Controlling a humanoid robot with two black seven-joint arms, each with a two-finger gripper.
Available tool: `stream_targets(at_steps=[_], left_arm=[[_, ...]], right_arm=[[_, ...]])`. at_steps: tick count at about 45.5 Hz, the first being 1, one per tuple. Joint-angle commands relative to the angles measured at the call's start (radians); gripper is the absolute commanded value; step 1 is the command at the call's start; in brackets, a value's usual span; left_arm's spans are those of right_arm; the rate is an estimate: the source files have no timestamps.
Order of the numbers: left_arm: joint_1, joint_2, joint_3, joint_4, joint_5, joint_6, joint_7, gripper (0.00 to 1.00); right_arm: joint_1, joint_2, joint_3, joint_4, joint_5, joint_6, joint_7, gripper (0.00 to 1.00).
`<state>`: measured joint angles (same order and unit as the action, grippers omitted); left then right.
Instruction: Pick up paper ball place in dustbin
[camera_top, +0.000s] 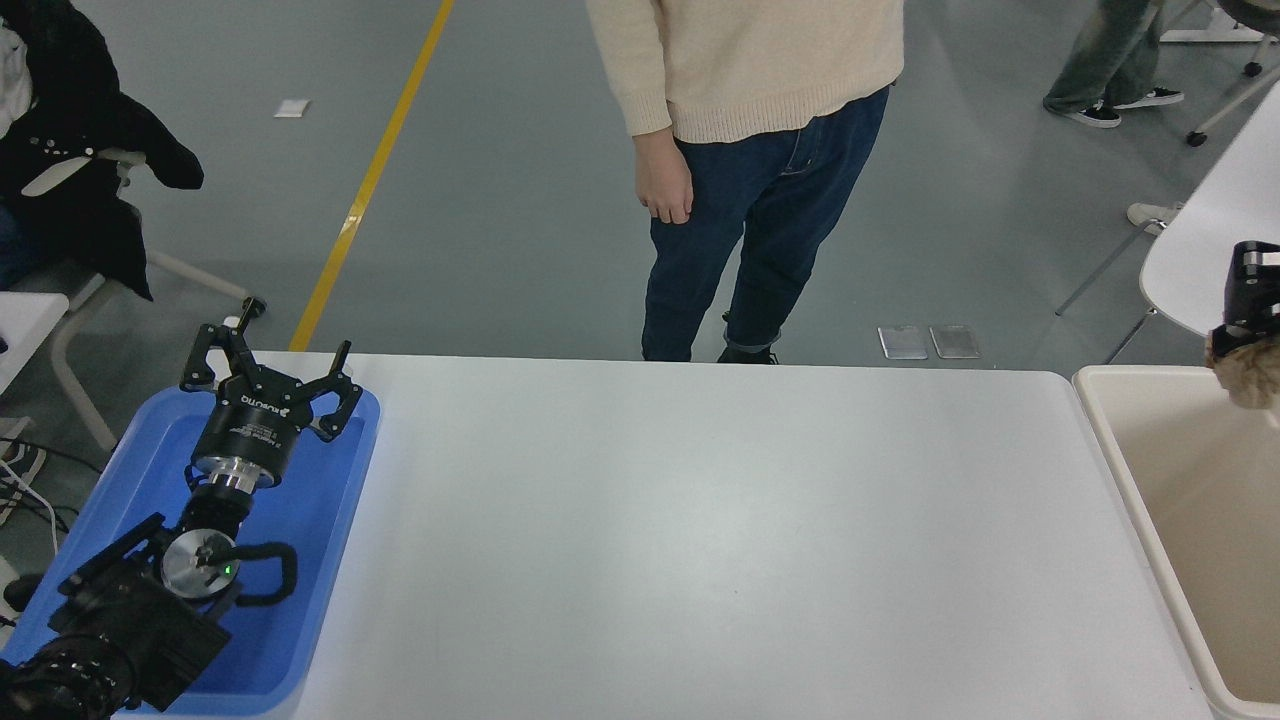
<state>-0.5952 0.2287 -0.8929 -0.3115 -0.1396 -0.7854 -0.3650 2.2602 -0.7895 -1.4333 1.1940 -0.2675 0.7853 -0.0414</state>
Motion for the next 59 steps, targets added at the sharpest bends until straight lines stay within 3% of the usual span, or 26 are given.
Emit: stream_targets(at_steps=[1,5,9,22,40,47,59], left_arm=[[0.0,0.001,0.0,0.0,0.0,0.0,0.0,1.0],[0.0,0.001,0.0,0.0,0.0,0.0,-0.002,1.0],[0.0,0.0,0.0,0.0,0.0,0.0,0.0,1.0],[0.0,0.001,0.0,0.0,0.0,0.0,-0.002,1.0],[0.0,0.001,0.0,0.0,-0.002,0.0,-0.002,1.0],[0.0,0.001,0.0,0.0,-0.002,0.0,-0.002,1.0],[0.0,0.001,0.0,0.0,-0.002,0.0,-0.002,1.0]], right_arm=[[-0.292,-0.085,0.048,-0.238,0.01,0.0,0.0,0.0],[-0.485,-0.086,0.147,-0.303,0.039,0.0,0.0,0.0],[-0.738,-0.099,0.334,-0.379,0.047,-0.139,0.0,0.0],[-1.14,-0.053,0.586,-0.605,0.047,-0.323,0.0,0.0],[-1.439,0.119,0.752,-0.8,0.047,-0.779,0.0,0.0],[-1.486,0.197,0.761,-0.898,0.044,-0.845,0.0,0.0],[-1.51,0.236,0.761,-0.988,0.041,-0.893,0.0,0.0]])
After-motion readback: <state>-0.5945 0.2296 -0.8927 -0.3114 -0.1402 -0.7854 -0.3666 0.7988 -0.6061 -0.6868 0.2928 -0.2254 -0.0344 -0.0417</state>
